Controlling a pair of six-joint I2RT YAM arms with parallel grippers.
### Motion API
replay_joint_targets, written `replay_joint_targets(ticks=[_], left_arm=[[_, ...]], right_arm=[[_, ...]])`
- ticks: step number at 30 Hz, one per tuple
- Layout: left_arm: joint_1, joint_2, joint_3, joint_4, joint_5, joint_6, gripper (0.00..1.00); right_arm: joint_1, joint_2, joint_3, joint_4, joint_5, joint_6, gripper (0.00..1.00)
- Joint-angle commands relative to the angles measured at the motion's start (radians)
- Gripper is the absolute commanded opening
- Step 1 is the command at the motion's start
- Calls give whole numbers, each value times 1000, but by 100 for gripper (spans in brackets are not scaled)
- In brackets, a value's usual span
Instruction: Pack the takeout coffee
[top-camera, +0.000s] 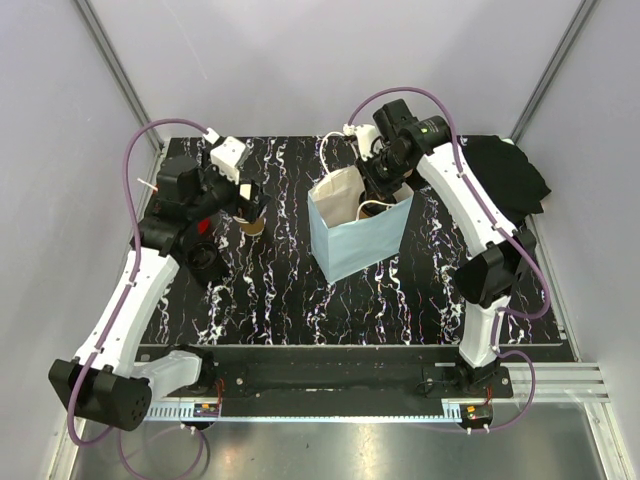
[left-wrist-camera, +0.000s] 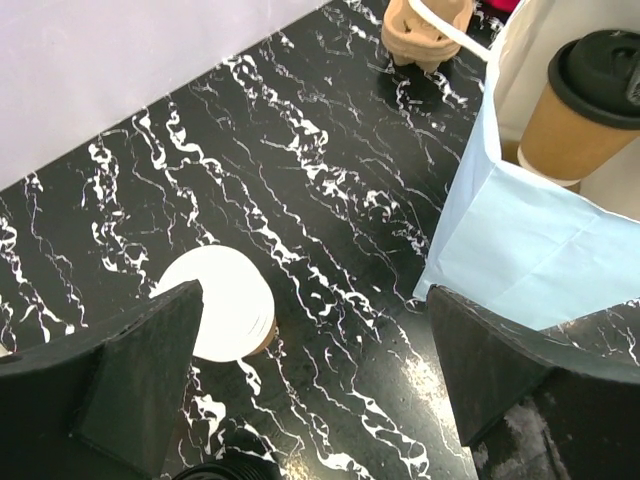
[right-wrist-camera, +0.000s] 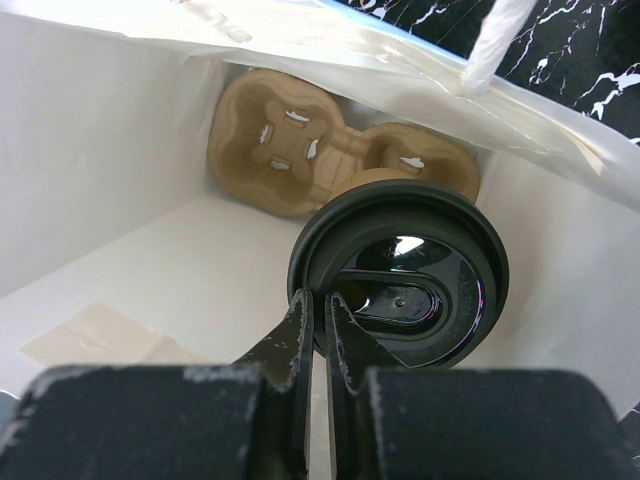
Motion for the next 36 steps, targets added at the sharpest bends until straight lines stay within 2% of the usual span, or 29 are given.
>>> replay_joint_targets(ticks=[1, 13, 36], left_arm=[[13, -43, -13, 78, 59, -16, 99], [32, -63, -53, 79, 105, -11, 99], [79, -64, -93, 104, 200, -30, 99]], right_arm=[[12, 15, 12, 7, 20, -12, 0], [12, 26, 7, 19, 26, -29, 0], [12, -17, -103, 116, 29, -64, 0]])
